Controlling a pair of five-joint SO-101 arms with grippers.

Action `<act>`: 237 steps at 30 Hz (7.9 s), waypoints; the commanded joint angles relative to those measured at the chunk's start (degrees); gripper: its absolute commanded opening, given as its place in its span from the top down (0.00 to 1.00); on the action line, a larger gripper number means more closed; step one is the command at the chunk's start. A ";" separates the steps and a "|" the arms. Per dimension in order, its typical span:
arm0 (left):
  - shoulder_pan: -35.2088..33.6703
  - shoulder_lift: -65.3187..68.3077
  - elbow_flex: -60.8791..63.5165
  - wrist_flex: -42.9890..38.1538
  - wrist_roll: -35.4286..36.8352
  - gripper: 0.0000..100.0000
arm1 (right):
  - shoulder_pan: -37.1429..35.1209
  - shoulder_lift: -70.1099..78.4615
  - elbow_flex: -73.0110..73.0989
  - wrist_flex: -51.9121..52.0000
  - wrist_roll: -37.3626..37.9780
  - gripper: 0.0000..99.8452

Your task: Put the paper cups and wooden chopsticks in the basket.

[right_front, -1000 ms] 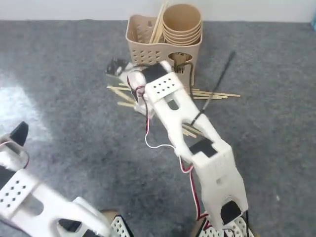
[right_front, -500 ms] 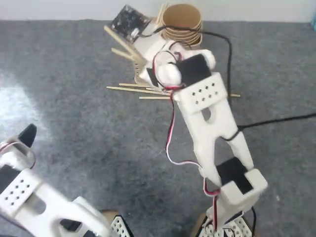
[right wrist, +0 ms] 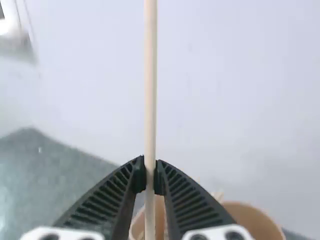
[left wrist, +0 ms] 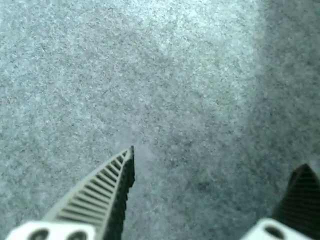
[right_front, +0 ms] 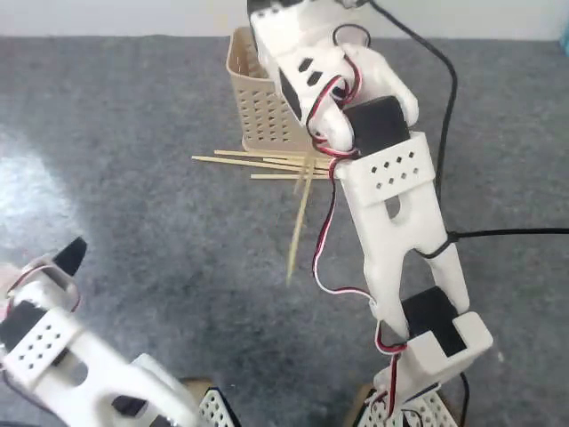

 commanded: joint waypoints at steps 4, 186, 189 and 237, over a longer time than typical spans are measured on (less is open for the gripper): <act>1.23 -1.76 -0.31 -1.23 -0.62 0.55 | 1.27 3.82 -2.73 -13.05 -1.58 0.99; 65.85 43.08 -47.78 -63.91 9.23 0.99 | 8.92 -68.44 93.71 -30.29 -6.07 0.99; 65.85 49.05 -54.20 -60.57 9.32 0.99 | 9.45 -68.44 93.71 -28.70 -6.07 0.99; 54.68 16.00 -70.29 27.34 6.51 0.67 | 9.54 -66.86 91.25 -47.08 -6.15 0.99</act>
